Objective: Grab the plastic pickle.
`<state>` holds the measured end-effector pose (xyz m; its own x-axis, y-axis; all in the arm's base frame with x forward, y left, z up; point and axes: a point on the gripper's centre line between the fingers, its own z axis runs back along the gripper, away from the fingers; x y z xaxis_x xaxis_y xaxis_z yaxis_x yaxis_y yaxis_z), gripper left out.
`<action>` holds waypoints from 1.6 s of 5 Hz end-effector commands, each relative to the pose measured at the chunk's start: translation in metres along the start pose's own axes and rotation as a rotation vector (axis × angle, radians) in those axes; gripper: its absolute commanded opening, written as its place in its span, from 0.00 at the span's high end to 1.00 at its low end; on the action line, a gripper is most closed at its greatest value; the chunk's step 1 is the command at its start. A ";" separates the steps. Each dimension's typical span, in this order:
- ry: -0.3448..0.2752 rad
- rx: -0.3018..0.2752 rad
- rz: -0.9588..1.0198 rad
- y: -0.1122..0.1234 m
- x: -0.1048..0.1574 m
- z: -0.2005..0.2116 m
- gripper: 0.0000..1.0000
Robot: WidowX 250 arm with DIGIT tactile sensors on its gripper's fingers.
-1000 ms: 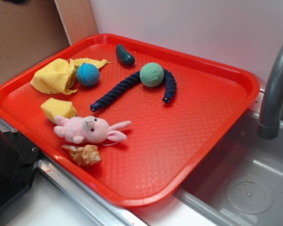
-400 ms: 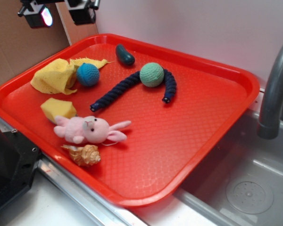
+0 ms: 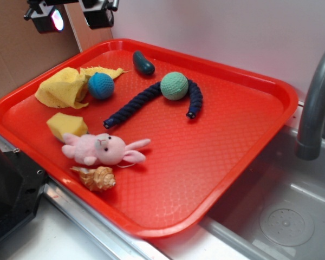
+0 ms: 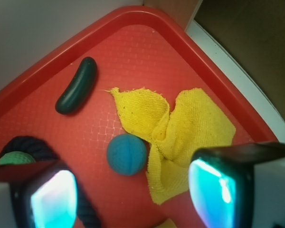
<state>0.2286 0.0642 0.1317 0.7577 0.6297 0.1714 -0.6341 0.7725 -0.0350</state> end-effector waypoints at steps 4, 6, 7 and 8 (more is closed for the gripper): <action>-0.112 -0.021 0.115 -0.054 0.052 -0.075 0.00; -0.080 0.017 0.116 -0.058 0.060 -0.095 0.00; -0.056 0.029 0.128 -0.053 0.063 -0.101 0.00; -0.005 0.037 0.133 -0.046 0.062 -0.111 0.00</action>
<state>0.3168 0.0640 0.0168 0.6812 0.7205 0.1301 -0.7275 0.6861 0.0097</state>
